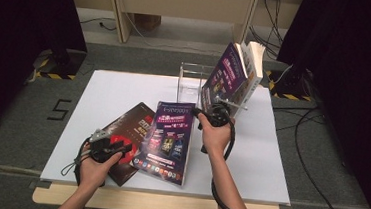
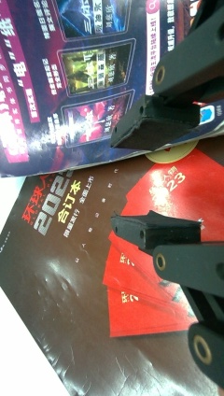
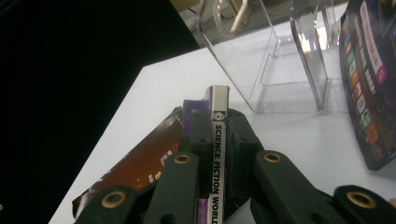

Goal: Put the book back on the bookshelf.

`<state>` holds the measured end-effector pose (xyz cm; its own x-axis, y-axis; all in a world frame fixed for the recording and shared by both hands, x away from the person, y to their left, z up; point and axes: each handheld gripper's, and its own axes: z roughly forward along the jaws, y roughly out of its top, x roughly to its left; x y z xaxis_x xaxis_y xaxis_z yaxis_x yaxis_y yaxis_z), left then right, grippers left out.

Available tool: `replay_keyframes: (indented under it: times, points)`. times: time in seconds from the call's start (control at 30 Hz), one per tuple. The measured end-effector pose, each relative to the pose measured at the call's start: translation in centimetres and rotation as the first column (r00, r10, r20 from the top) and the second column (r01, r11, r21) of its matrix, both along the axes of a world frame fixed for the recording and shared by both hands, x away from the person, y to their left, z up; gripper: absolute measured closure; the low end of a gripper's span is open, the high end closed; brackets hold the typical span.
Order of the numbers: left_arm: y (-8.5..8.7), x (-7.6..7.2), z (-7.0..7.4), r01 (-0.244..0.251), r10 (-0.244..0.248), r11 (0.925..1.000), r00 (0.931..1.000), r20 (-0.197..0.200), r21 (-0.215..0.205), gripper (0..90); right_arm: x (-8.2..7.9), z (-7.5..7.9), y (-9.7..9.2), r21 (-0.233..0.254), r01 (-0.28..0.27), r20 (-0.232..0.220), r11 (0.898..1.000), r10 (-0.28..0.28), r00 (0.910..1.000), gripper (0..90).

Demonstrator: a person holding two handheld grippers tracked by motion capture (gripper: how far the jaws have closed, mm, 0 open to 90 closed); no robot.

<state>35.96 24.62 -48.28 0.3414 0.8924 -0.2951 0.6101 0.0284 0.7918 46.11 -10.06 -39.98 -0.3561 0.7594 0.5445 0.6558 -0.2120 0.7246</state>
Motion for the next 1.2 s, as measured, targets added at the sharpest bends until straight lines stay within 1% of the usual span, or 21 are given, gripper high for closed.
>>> replay_keyframes:
  times: [0.1, 0.17, 0.4, 0.6, 0.73, 0.77, 0.8, 0.97, 1.1, 1.2]
  points:
    - [0.0, 0.0, 0.0, -0.001, 0.001, 1.0, 1.0, 0.002, 0.0, 55.2, -0.3, 0.7, 0.0, -0.017, 0.0, 0.034, 1.0, 0.001, 0.9994, 83.5]
    - [0.0, 0.0, 0.0, -0.001, 0.001, 1.0, 1.0, 0.006, 0.001, 55.4, -0.5, 1.2, 0.0, -0.023, 0.004, 0.046, 1.0, -0.003, 0.999, 83.5]
    - [0.0, -0.1, 0.1, -0.005, 0.005, 1.0, 0.9999, 0.013, 0.0, 56.2, -1.3, 2.9, -0.1, -0.042, 0.011, 0.11, 0.999, -0.006, 0.9939, 83.5]
    - [0.0, -0.1, 0.0, -0.004, 0.004, 1.0, 0.9999, 0.014, 0.003, 56.8, -1.9, 4.3, -0.4, -0.049, 0.028, 0.172, 0.998, -0.019, 0.985, 83.5]
    - [0.0, -0.1, 0.1, -0.005, 0.005, 1.0, 0.9998, 0.017, 0.001, 57.0, -2.2, 5.3, -1.0, -0.035, 0.043, 0.199, 0.998, -0.035, 0.9794, 83.5]
    - [0.0, -0.1, 0.1, -0.005, 0.005, 1.0, 0.9998, 0.017, 0.001, 57.0, -2.2, 5.3, -1.0, -0.035, 0.043, 0.199, 0.998, -0.035, 0.9794, 83.5]
    - [0.0, -0.1, 0.1, -0.006, 0.006, 1.0, 0.9998, 0.018, 0.001, 57.1, -2.4, 5.8, -1.3, -0.034, 0.048, 0.216, 0.998, -0.04, 0.9755, 83.5]
    - [-0.1, -0.1, 0.0, -0.005, 0.005, 1.0, 0.9998, 0.018, 0.0, 57.2, -2.7, 6.9, -1.7, -0.031, 0.06, 0.245, 0.998, -0.051, 0.9683, 83.5]
    - [0.0, -0.1, 0.0, -0.005, 0.005, 1.0, 0.9998, 0.019, 0.002, 57.3, -3.1, 7.8, -2.2, -0.015, 0.072, 0.268, 0.997, -0.066, 0.9613, 83.5]
    - [0.0, -0.1, -0.1, -0.006, 0.006, 1.0, 0.9998, 0.017, 0.001, 57.3, -3.4, 8.3, -2.6, -0.018, 0.087, 0.283, 0.996, -0.079, 0.9558, 83.6]
